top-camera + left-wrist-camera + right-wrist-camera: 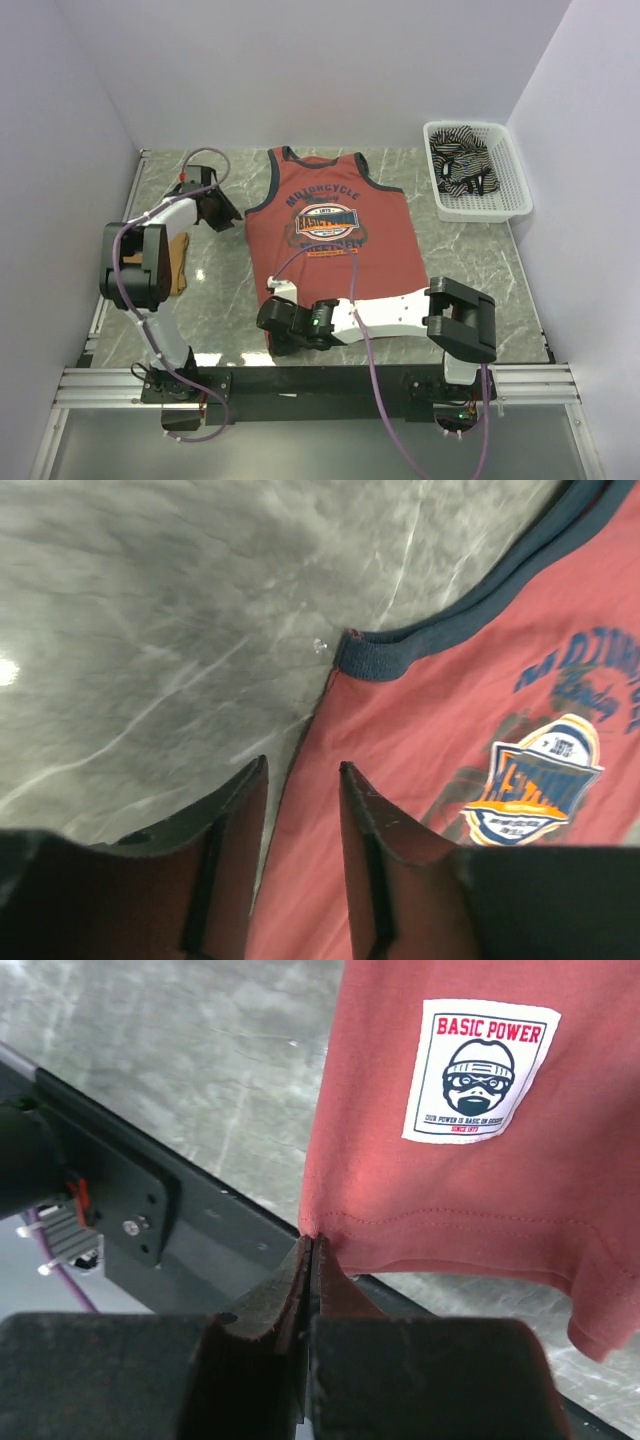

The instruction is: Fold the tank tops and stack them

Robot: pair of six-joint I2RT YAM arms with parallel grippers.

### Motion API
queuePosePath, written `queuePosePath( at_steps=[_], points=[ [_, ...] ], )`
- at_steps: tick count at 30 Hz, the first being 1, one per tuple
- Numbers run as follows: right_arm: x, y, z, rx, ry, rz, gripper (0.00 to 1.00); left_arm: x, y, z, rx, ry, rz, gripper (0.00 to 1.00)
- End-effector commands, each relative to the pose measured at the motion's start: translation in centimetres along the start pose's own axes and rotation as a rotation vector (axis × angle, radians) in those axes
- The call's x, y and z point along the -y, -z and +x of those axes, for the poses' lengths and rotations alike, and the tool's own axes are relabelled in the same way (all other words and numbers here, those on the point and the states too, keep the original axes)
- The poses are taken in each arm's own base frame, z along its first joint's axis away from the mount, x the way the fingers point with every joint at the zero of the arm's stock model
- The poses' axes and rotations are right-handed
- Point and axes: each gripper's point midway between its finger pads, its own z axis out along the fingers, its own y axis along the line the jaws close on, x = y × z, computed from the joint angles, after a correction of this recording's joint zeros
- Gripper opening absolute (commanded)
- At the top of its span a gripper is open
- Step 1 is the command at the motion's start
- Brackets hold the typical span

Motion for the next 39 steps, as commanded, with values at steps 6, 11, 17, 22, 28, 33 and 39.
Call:
queuePosePath(
  at_steps=[6, 11, 17, 22, 28, 33, 39],
  points=[
    [-3.8, 2.5, -2.5, 0.058, -0.015, -0.087, 0.00, 2.4, -3.1, -0.5, 0.022, -0.092, 0.028, 0.38],
    [-4.5, 3.1, -3.0, 0.068, -0.013, -0.100, 0.00, 0.7, -4.2, -0.7, 0.042, -0.096, -0.065, 0.35],
    [-5.3, 4.1, -3.3, 0.070, -0.013, -0.135, 0.00, 0.2, -4.8, -1.4, 0.062, -0.114, -0.118, 0.32],
    [-5.6, 4.1, -3.3, 0.058, -0.013, -0.140, 0.00, 0.4, -5.6, -1.1, 0.051, -0.128, -0.115, 0.26],
    [-6.3, 3.5, -2.8, 0.031, -0.019, -0.157, 0.00, 1.1, -5.0, -2.1, 0.089, -0.127, -0.101, 0.04],
    [-9.6, 1.9, -2.9, -0.010, -0.022, -0.222, 0.00, 0.4, -2.7, -5.0, 0.204, -0.097, -0.167, 0.01],
    [-13.1, 1.4, -2.9, -0.046, -0.014, -0.298, 0.00, -1.1, -0.1, -7.5, 0.291, -0.057, -0.247, 0.01]
  ],
)
